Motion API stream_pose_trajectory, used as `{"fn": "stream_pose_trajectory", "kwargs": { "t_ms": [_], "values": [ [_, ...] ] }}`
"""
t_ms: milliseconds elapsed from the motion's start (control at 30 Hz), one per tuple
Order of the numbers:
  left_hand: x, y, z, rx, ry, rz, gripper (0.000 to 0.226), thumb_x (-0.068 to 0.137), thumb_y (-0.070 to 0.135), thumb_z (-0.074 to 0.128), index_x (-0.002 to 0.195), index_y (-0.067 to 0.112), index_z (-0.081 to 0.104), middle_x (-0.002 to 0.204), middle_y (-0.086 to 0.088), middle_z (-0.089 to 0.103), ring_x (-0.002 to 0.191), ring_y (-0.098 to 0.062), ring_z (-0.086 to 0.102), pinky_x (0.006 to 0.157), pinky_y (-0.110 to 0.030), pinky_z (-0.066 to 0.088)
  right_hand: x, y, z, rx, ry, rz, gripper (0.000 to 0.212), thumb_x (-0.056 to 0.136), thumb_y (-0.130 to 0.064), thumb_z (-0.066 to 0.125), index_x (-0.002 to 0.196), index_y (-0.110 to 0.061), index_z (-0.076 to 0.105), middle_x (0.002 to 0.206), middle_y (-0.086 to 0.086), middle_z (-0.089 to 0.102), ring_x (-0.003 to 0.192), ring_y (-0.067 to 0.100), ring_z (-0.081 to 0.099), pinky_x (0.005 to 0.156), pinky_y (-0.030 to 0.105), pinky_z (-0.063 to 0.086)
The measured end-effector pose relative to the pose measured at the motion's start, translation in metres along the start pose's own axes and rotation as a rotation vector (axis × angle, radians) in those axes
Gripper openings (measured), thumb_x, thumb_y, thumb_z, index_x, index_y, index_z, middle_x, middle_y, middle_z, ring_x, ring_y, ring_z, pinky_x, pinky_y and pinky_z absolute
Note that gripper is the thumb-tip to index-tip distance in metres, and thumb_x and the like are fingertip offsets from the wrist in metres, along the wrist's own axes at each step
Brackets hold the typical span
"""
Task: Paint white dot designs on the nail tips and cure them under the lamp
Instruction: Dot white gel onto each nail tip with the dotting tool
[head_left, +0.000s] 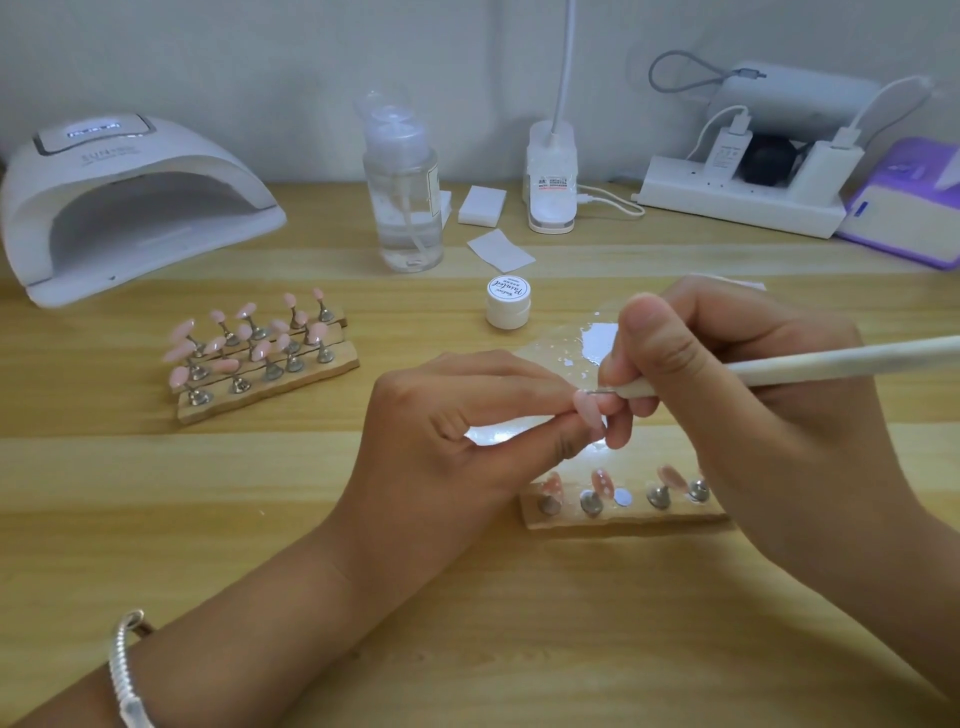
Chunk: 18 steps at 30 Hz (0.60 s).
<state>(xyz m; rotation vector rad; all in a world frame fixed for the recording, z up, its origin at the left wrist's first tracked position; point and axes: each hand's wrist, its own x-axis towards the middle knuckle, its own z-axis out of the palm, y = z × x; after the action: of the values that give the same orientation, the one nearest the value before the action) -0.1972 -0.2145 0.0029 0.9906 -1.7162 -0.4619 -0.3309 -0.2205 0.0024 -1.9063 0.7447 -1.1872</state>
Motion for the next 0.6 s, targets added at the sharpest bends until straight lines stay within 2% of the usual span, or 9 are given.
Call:
{"fn": "stream_pose_trajectory", "kwargs": {
  "t_ms": [67, 100, 133, 200, 333, 600],
  "values": [
    [0.000, 0.000, -0.001, 0.001, 0.005, -0.026, 0.007, 0.083, 0.011, 0.077, 0.089, 0.012, 0.080, 0.083, 0.004, 0.076, 0.079, -0.011, 0.072, 0.074, -0.032, 0.055, 0.033, -0.006, -0.029, 0.000, 0.055, -0.055, 0.032, 0.094, -0.026, 0.054, 0.070, -0.006, 0.062, 0.059, -0.005, 0.062, 0.052, 0.012, 0.062, 0.057, 0.015, 0.047],
    [0.000, -0.001, -0.002, 0.016, 0.001, -0.029, 0.006, 0.083, 0.011, 0.077, 0.088, 0.012, 0.080, 0.083, 0.005, 0.076, 0.078, -0.010, 0.072, 0.074, -0.031, 0.055, 0.019, -0.016, -0.031, 0.072, 0.044, 0.019, 0.032, 0.094, -0.025, 0.054, 0.070, -0.007, 0.061, 0.059, -0.006, 0.061, 0.052, 0.011, 0.062, 0.057, 0.015, 0.047],
    [0.000, -0.002, -0.002, 0.025, 0.003, -0.019, 0.006, 0.083, 0.011, 0.077, 0.088, 0.012, 0.080, 0.082, 0.005, 0.076, 0.078, -0.009, 0.072, 0.074, -0.030, 0.055, 0.027, -0.010, -0.046, 0.054, 0.090, 0.012, 0.031, 0.094, -0.024, 0.054, 0.070, -0.007, 0.061, 0.060, -0.007, 0.061, 0.052, 0.011, 0.062, 0.057, 0.014, 0.046],
    [0.000, -0.002, -0.002, 0.022, 0.008, -0.010, 0.006, 0.083, 0.011, 0.077, 0.088, 0.012, 0.080, 0.082, 0.005, 0.076, 0.078, -0.010, 0.072, 0.074, -0.031, 0.055, 0.017, -0.005, -0.042, 0.053, 0.074, -0.069, 0.030, 0.095, -0.023, 0.054, 0.070, -0.009, 0.061, 0.060, -0.008, 0.061, 0.053, 0.010, 0.062, 0.057, 0.013, 0.047],
    [0.000, -0.003, -0.001, 0.011, 0.003, -0.006, 0.006, 0.083, 0.009, 0.078, 0.088, 0.011, 0.080, 0.083, 0.004, 0.076, 0.079, -0.010, 0.072, 0.075, -0.031, 0.055, 0.020, -0.007, -0.043, 0.098, 0.053, 0.001, 0.030, 0.094, -0.025, 0.055, 0.071, -0.006, 0.062, 0.060, -0.007, 0.061, 0.053, 0.012, 0.062, 0.056, 0.016, 0.048],
    [-0.001, -0.003, -0.001, 0.008, -0.006, -0.017, 0.007, 0.082, 0.010, 0.078, 0.089, 0.011, 0.080, 0.084, 0.004, 0.076, 0.080, -0.010, 0.073, 0.075, -0.032, 0.056, 0.019, -0.005, -0.043, 0.106, 0.075, 0.006, 0.031, 0.094, -0.025, 0.055, 0.071, -0.006, 0.062, 0.060, -0.005, 0.062, 0.053, 0.013, 0.062, 0.056, 0.018, 0.049]
  ]
}}
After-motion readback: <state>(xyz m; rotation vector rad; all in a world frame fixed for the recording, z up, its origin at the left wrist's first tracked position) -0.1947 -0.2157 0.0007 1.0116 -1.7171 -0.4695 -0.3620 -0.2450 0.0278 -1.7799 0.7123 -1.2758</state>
